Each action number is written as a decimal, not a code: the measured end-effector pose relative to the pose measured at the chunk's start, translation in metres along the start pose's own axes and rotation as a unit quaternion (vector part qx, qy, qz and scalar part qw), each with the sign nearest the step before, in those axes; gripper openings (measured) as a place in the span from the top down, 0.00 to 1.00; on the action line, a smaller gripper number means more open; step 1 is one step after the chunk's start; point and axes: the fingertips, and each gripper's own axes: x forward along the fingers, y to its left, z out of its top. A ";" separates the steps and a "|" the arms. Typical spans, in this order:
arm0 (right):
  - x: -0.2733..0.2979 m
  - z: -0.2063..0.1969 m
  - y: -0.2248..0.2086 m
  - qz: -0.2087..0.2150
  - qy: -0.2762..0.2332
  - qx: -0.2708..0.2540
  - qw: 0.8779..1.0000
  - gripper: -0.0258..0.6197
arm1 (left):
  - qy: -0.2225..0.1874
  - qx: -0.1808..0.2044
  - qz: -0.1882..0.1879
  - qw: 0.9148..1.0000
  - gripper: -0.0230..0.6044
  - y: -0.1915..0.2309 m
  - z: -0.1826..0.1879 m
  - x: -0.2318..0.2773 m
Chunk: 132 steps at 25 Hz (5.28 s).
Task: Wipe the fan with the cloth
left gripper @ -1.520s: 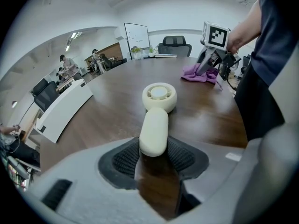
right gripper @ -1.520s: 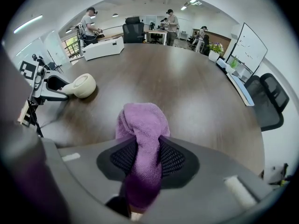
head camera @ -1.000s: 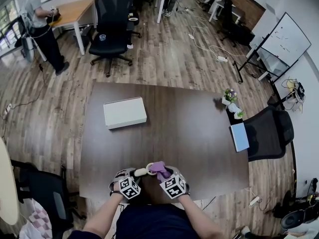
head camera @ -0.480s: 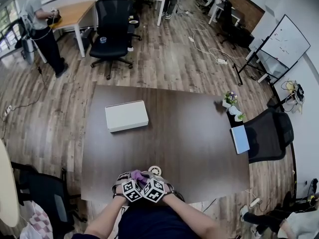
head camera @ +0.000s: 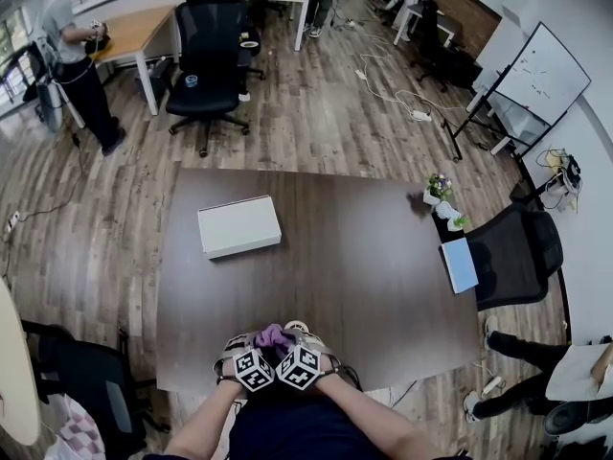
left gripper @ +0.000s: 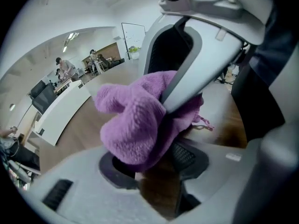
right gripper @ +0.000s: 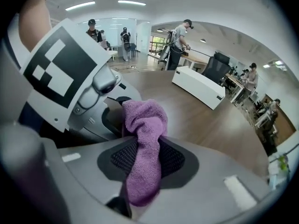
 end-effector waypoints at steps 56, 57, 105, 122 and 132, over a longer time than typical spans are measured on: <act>0.002 -0.055 0.046 0.116 0.046 0.217 0.968 0.75 | 0.020 -0.006 0.010 1.000 0.68 0.000 -0.004 0.001; 0.002 -0.048 0.048 0.121 0.038 0.211 0.969 0.75 | 0.020 -0.004 0.010 1.000 0.68 -0.001 -0.003 0.001; 0.034 0.035 -0.050 0.029 0.058 -0.027 0.998 0.75 | 0.038 0.012 0.007 0.999 0.68 0.000 -0.001 0.002; 0.007 0.007 -0.068 0.013 0.014 0.086 0.996 0.75 | 0.039 0.017 0.011 0.999 0.68 0.003 -0.003 0.002; -0.015 -0.049 -0.103 -0.024 0.014 0.210 0.977 0.75 | 0.044 0.018 0.015 0.999 0.68 -0.001 -0.004 0.003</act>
